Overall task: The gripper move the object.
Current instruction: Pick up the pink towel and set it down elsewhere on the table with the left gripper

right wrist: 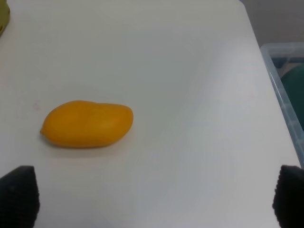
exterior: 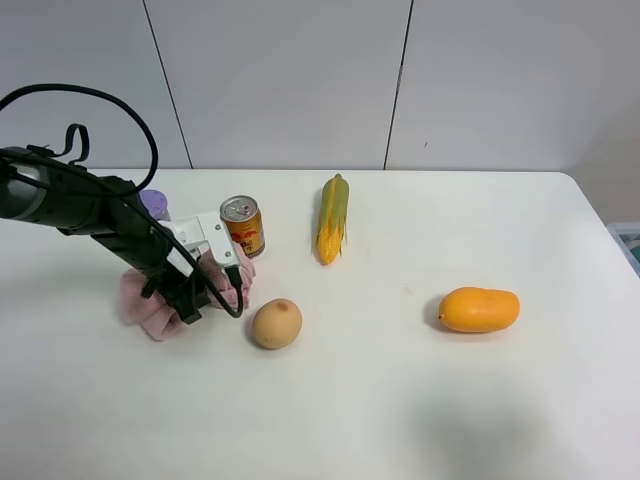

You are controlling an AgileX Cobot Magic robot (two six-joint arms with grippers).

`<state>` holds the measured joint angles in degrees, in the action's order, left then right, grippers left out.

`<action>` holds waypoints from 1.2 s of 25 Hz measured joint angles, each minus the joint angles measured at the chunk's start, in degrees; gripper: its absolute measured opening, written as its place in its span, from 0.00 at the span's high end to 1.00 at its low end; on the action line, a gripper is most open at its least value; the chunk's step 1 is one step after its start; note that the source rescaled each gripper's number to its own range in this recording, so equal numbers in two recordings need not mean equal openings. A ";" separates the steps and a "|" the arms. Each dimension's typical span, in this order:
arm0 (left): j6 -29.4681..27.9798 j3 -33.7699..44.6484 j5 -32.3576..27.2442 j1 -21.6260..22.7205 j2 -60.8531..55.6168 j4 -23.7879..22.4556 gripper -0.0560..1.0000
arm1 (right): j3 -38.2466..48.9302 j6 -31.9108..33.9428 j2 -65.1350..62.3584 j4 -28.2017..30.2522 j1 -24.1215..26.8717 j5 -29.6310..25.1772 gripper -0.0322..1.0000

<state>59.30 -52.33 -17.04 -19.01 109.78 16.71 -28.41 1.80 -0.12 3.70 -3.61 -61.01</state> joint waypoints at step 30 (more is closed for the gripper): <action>-45.16 -49.86 -19.02 -20.62 0.98 -14.17 0.93 | 0.00 0.00 0.00 0.00 0.00 0.00 0.00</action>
<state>14.14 -102.18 -36.06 -39.63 110.76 2.54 -28.41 1.80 -0.12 3.70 -3.61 -61.01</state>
